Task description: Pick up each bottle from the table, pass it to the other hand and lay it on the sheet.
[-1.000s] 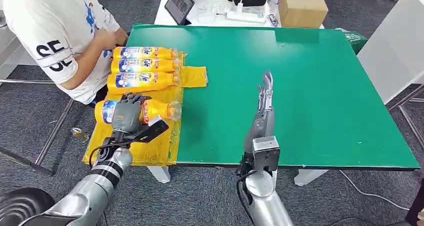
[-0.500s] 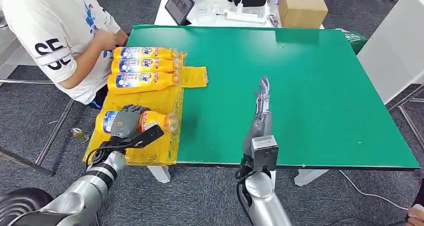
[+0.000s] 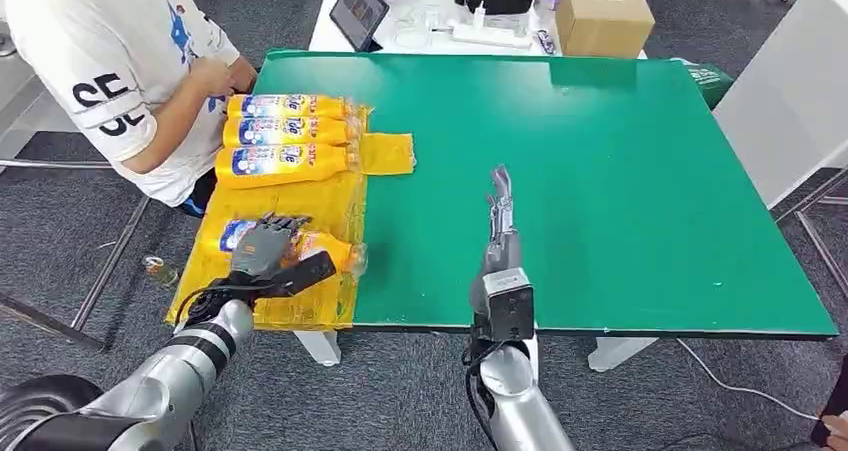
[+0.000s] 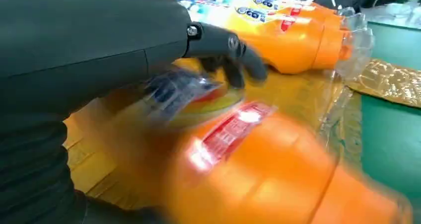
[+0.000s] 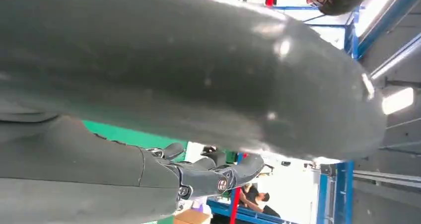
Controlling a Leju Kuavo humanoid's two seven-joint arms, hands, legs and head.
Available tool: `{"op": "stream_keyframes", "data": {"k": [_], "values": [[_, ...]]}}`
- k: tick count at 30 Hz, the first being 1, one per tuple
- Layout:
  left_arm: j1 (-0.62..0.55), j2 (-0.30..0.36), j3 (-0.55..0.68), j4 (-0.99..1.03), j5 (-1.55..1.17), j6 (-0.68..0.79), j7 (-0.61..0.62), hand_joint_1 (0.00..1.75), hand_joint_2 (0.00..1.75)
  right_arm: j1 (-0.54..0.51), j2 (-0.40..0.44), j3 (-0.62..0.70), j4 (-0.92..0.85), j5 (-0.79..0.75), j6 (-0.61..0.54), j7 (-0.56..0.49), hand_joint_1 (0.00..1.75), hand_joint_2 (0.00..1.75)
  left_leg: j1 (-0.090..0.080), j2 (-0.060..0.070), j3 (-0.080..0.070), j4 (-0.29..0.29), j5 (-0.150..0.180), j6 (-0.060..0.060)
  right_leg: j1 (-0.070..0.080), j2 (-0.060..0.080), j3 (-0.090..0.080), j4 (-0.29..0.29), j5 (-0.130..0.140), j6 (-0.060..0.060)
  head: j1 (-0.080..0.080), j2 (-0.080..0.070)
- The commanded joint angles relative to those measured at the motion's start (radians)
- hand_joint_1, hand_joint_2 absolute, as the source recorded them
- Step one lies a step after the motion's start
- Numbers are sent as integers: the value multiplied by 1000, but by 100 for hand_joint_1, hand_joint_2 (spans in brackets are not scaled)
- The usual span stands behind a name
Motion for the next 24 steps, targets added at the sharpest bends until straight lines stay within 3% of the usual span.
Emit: {"op": "stream_keyframes", "data": {"k": [1,4,5,7,8,13,14,18,22,23,24], "values": [[1,-10,18,79,91,-175,-48,0,0,-54,-4,-20,108,-5,20,5,0,0,0,2,3,-1,-1,1,0,1,3,-1,0,-2,0,0],[3,-10,18,80,91,-176,-48,0,0,-54,-4,-20,109,-5,20,5,0,0,1,4,9,-3,-2,3,2,2,9,-4,-1,-4,0,0],[3,-10,18,80,91,-176,-48,0,0,-54,-4,-20,109,-5,20,5,0,0,0,-1,5,-1,-1,1,0,-1,6,-2,-1,-2,0,0],[2,-9,39,75,137,-255,-74,0,0,-58,-3,-24,117,-6,28,6,0,0,0,-1,6,-1,-1,1,1,0,7,-2,0,-2,0,0],[4,-6,47,73,164,-297,-93,0,175,-62,-3,-26,125,-7,33,6,0,0,0,-1,6,-1,-1,1,0,0,7,-1,0,-2,0,0],[5,-8,94,74,246,-393,-104,0,175,-68,-5,-28,143,-9,44,5,0,0,0,0,10,-3,0,1,1,1,10,-3,0,-3,0,0],[5,-11,115,76,275,-419,-104,0,0,-69,-5,-28,148,-8,46,5,0,0,0,-1,10,-2,-1,1,0,0,11,-2,0,-2,0,0],[14,-36,242,36,461,-506,-167,0,0,-75,-4,-31,177,-5,51,5,0,0,0,1,13,-3,0,2,1,1,14,-4,1,-3,0,0],[38,-126,383,-113,699,-294,-287,0,0,-53,4,-32,165,25,30,14,0,0,0,-2,12,-2,0,2,1,-2,13,-2,0,-2,0,0],[45,-132,365,-142,710,-290,-274,0,0,-48,5,-27,162,30,28,15,0,0,0,-3,12,-2,0,2,1,-3,13,-3,0,-3,0,0],[68,-150,367,-210,740,-188,-317,0,0,-44,6,-20,162,41,20,17,0,0,0,-4,10,-1,0,2,1,-4,12,-2,-1,-2,0,0]]}}
